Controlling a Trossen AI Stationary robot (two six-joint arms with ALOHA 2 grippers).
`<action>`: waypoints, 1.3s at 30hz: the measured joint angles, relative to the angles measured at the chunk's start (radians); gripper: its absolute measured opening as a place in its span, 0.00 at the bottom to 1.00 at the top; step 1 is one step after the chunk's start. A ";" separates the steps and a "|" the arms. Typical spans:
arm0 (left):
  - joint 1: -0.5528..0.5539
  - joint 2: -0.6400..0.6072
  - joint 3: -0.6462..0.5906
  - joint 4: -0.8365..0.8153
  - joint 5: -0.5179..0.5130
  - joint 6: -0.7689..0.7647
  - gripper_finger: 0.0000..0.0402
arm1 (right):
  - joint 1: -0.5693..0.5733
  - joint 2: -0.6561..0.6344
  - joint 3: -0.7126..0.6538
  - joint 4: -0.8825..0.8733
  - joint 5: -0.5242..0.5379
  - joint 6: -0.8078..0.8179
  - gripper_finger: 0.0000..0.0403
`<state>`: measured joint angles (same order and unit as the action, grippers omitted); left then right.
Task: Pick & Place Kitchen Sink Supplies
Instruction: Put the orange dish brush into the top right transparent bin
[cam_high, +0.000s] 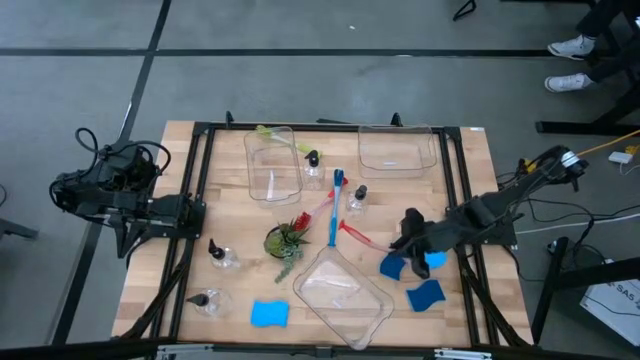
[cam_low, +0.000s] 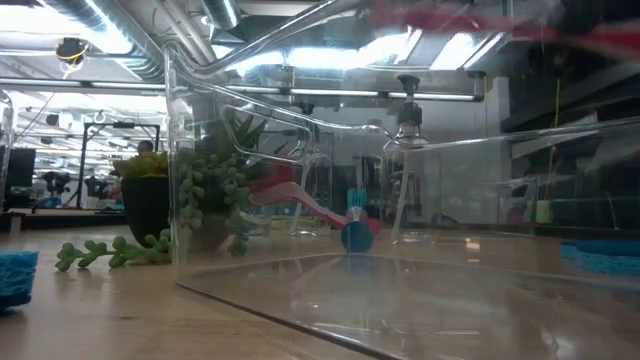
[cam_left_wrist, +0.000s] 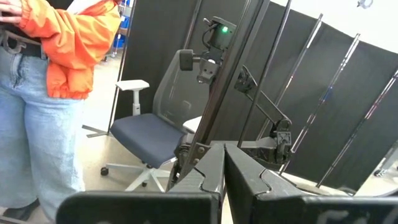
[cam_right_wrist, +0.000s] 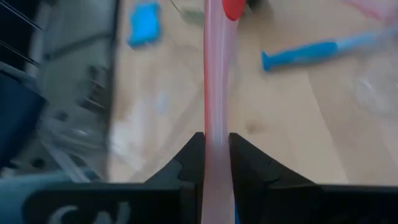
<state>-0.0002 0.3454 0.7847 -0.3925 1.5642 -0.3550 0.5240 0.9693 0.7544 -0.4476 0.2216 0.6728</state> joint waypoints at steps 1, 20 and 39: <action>0.000 0.000 0.000 0.000 0.000 0.000 0.02 | 0.000 -0.019 0.000 0.014 -0.004 -0.001 0.14; 0.000 0.000 0.000 0.000 0.000 0.000 0.02 | -0.075 -0.296 0.002 0.303 0.082 -0.142 0.14; 0.000 0.000 0.000 0.000 0.000 0.000 0.02 | -0.386 -0.126 0.381 -0.076 0.701 -0.731 0.14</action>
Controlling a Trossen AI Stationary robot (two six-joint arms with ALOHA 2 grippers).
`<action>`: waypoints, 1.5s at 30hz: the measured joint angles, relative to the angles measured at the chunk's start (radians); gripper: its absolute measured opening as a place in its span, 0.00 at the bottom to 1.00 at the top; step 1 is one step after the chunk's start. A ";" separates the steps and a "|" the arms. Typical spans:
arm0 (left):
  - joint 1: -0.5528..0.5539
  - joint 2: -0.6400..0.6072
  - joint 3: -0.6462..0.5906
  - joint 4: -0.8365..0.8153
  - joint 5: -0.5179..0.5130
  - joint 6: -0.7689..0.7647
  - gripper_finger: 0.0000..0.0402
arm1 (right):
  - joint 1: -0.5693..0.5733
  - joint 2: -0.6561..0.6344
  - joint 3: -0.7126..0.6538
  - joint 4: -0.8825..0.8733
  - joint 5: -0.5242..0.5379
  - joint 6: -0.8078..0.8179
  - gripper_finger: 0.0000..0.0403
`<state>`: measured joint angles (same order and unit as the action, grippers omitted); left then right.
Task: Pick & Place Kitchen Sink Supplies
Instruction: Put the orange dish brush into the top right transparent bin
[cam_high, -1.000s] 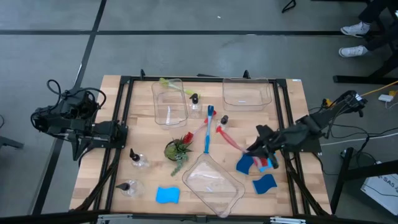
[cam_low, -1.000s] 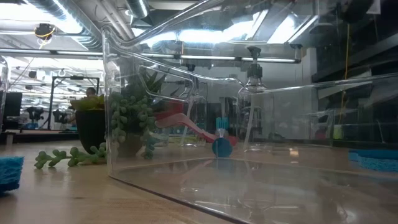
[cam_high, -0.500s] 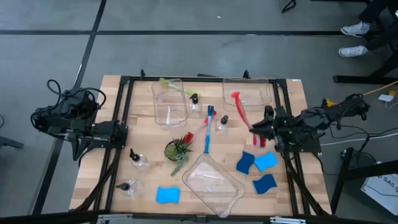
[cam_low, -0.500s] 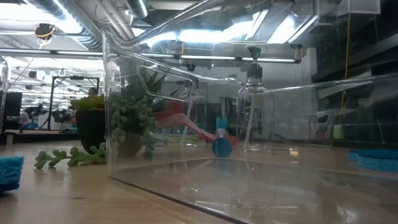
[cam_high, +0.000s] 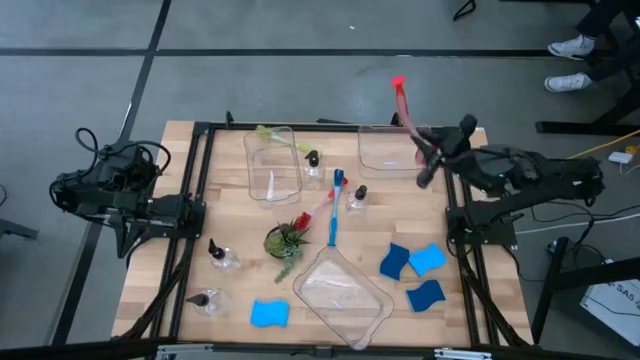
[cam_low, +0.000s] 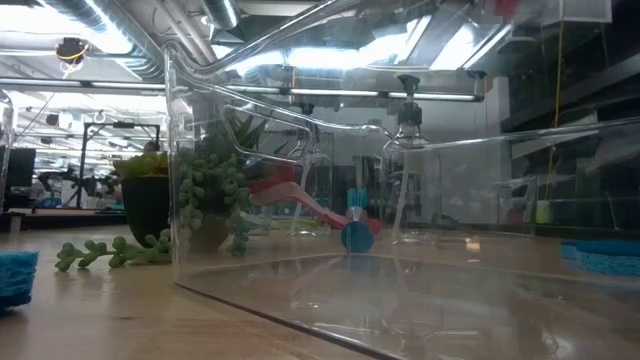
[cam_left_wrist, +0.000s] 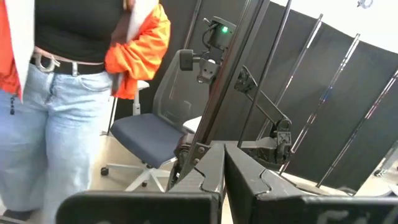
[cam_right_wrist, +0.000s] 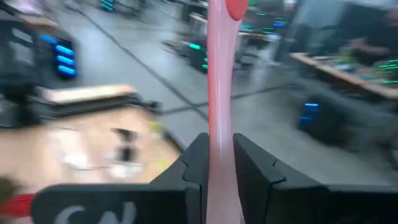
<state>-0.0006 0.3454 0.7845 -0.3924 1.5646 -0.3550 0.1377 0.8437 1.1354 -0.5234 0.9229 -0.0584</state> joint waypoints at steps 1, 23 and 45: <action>0.000 0.000 0.000 0.000 0.000 0.000 0.02 | -0.025 0.012 0.007 -0.004 0.012 -0.018 0.14; 0.000 0.000 0.000 0.000 0.000 0.000 0.02 | -0.483 0.298 0.013 -0.353 -0.258 0.254 0.14; 0.000 0.000 0.000 0.000 0.000 0.000 0.02 | -0.736 0.572 0.004 -0.321 -0.405 -0.148 0.14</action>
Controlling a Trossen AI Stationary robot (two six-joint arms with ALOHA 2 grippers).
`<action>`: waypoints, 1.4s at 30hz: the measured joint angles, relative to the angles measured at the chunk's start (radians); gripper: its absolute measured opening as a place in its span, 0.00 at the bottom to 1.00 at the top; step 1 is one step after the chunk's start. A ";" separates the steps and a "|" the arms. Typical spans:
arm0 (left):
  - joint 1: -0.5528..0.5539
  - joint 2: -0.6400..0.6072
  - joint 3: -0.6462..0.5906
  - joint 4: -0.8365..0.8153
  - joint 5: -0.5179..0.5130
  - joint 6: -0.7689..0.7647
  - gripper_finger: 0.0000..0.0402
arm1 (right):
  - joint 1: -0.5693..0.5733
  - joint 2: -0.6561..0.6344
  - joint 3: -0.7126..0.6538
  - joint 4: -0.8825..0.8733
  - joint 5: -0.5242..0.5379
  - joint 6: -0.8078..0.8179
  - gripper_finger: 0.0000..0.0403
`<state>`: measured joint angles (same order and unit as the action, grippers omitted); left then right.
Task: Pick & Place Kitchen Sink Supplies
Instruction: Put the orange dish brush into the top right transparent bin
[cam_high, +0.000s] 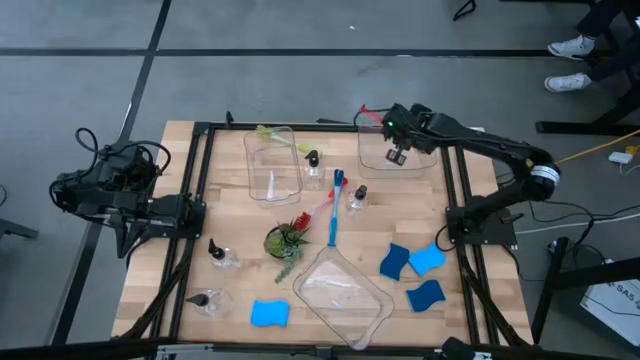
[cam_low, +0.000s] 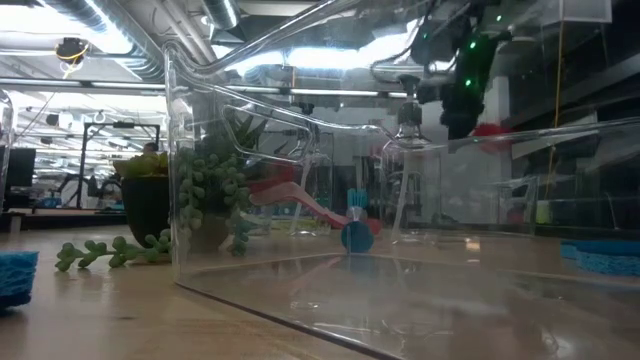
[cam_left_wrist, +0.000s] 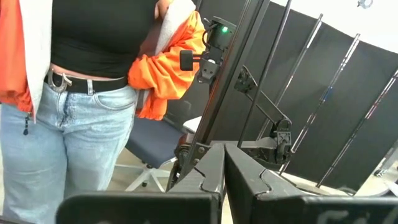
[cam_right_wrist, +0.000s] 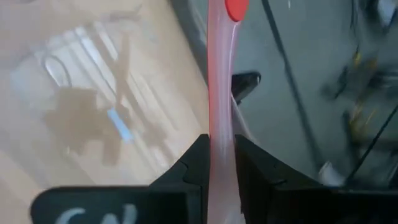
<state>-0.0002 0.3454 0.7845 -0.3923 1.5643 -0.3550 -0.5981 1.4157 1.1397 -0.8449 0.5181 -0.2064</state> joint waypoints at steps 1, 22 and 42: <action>0.000 0.000 0.000 0.000 0.000 0.000 0.02 | -0.008 0.012 0.000 -0.005 -0.009 0.069 0.14; 0.000 0.000 0.000 0.000 0.000 0.000 0.02 | -0.043 0.163 -0.001 0.029 -0.047 0.449 0.19; 0.000 0.000 0.000 0.000 0.000 0.000 0.02 | -0.073 0.161 -0.001 -0.021 -0.163 0.441 0.20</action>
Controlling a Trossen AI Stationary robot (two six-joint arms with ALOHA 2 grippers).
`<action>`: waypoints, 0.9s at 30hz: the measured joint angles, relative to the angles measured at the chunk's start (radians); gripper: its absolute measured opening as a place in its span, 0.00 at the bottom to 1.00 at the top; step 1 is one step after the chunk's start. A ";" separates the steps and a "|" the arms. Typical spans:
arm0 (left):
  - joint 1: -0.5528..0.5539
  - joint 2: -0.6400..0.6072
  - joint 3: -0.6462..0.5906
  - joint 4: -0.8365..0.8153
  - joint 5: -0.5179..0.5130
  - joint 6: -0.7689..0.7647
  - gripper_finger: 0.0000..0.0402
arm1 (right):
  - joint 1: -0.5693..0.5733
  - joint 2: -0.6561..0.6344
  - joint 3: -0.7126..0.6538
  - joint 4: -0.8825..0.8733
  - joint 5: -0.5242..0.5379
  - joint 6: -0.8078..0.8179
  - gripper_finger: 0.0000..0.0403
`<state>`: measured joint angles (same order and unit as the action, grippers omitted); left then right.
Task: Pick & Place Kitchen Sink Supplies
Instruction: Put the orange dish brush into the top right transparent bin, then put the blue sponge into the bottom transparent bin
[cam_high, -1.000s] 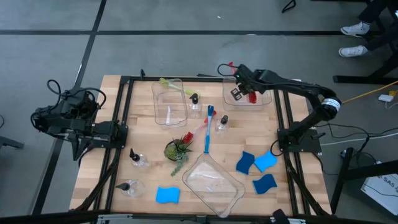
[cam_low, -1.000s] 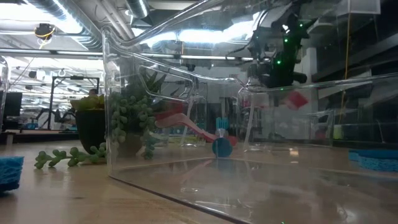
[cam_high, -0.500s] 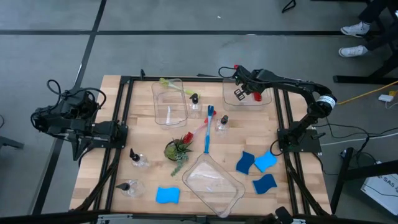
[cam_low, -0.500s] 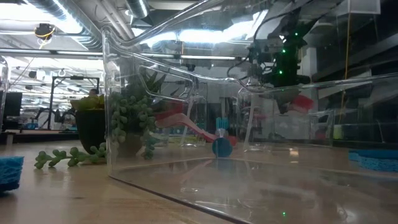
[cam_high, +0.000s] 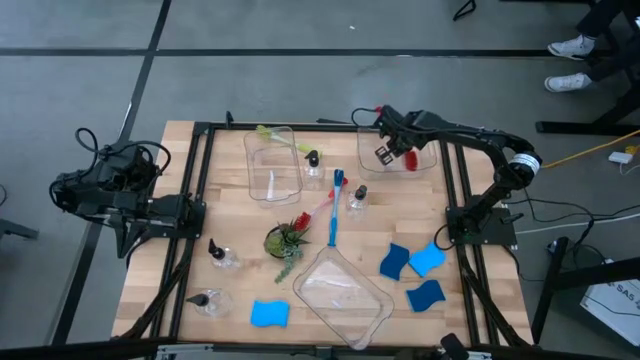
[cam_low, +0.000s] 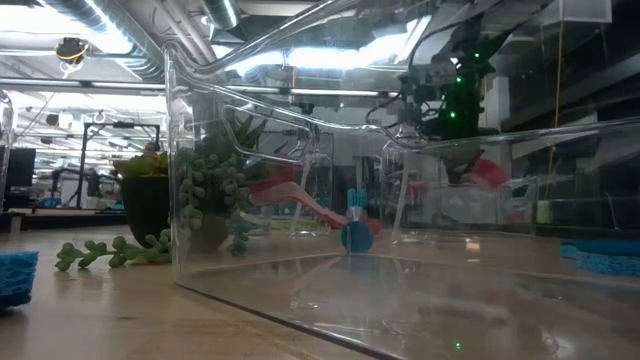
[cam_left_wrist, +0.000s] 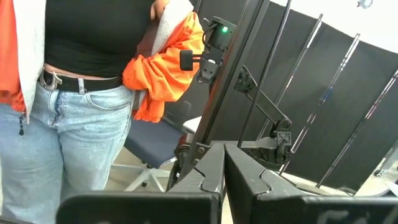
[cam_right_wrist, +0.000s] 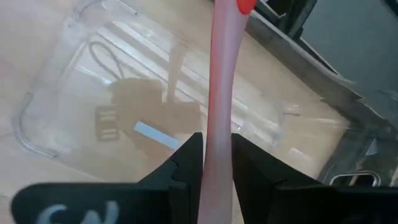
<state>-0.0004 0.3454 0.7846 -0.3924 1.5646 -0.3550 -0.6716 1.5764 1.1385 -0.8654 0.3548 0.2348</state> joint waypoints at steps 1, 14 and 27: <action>0.000 0.000 0.000 0.000 0.000 0.000 0.02 | -0.003 0.000 0.000 0.000 0.000 -0.001 0.20; 0.000 0.000 0.000 0.000 0.000 0.000 0.02 | -0.026 -0.001 0.000 0.002 -0.105 -0.015 0.20; 0.000 0.000 0.000 0.000 0.000 0.000 0.02 | -0.026 -0.022 0.015 0.036 -0.302 -0.089 0.20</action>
<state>-0.0005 0.3454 0.7845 -0.3923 1.5646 -0.3550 -0.6971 1.5547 1.1531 -0.8290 0.0528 0.1457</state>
